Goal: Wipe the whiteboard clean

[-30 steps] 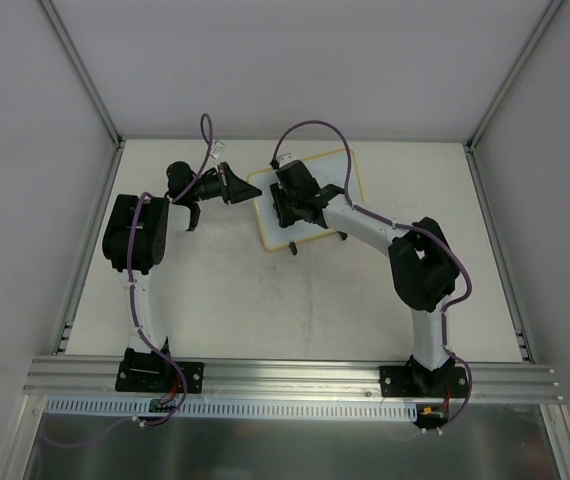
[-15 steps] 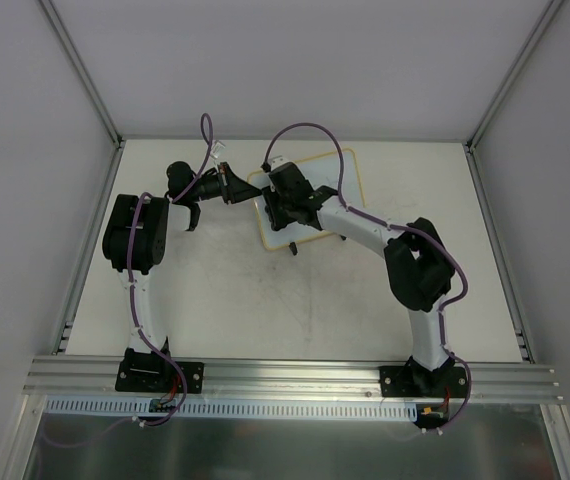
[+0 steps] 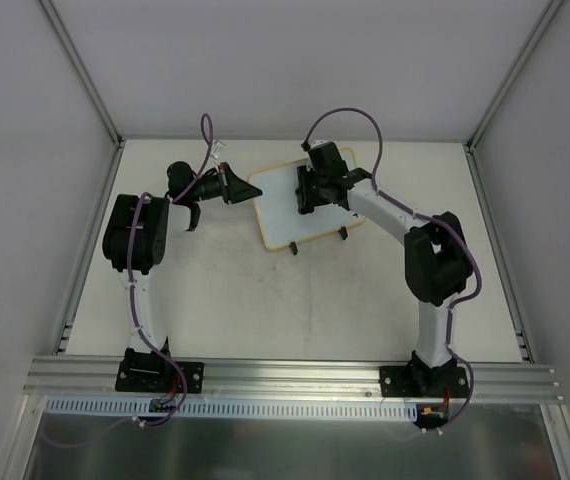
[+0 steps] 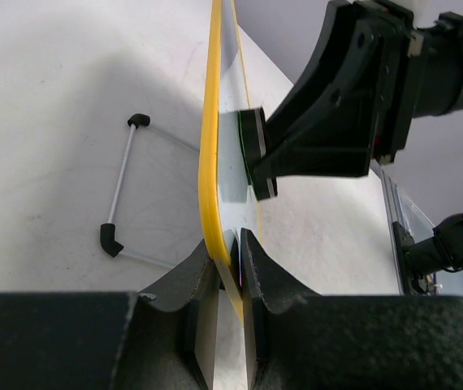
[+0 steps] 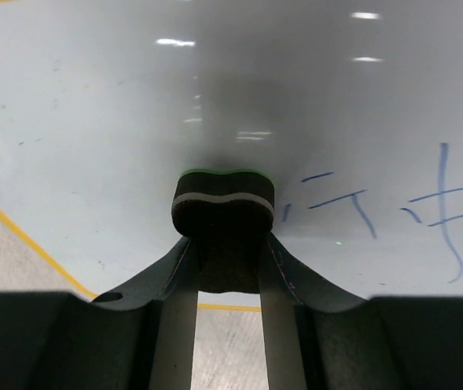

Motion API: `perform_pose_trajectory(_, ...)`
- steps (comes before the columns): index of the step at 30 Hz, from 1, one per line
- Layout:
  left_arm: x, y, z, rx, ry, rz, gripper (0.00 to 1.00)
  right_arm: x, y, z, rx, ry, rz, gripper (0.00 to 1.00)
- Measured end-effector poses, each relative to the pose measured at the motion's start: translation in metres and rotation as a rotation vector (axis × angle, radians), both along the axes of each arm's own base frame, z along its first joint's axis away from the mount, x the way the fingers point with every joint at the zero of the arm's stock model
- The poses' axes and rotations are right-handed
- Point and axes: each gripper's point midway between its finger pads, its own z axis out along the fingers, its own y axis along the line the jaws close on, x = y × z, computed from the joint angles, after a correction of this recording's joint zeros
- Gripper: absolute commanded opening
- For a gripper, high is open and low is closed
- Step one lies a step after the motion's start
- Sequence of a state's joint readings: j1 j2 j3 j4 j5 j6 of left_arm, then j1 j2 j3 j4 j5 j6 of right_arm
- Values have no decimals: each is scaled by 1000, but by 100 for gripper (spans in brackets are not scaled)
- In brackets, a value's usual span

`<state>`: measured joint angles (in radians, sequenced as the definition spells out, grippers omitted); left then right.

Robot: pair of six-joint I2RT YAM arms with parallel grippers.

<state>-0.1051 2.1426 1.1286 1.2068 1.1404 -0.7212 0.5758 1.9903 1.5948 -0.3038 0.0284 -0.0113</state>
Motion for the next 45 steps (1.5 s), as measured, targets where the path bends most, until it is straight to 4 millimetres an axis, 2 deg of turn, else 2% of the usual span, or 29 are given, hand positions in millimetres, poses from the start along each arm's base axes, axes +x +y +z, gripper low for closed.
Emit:
perform_pose_trajectory(7, -1, 0, -1, 0, 5, -1, 0, 13, -31, -1, 18, 14, -78, 0)
perform_pose_trajectory(12, -1, 0, -1, 0, 5, -2, 0, 19, -61, -7, 42, 40, -158, 0)
perform_pose_trajectory(15, -2, -1, 0, 0, 4, -5, 0, 21, -83, -12, 57, 59, -213, 0)
perform_pose_trajectory(22, -4, -4, 3, -1, -4, -17, 0, 25, -150, -31, 46, 110, -373, 0)
perform_pose_trajectory(26, -6, -6, 7, -2, -12, -24, 0, 25, -171, -38, 28, 123, -426, 0)
perform_pose_trajectory(34, -7, -6, 8, -2, -14, -29, 0, 24, -171, -39, 7, 117, -433, 0)
perform_pose_trajectory(45, -9, -5, 11, -1, -19, -40, 0, 15, -151, -39, -134, 57, -427, 0)
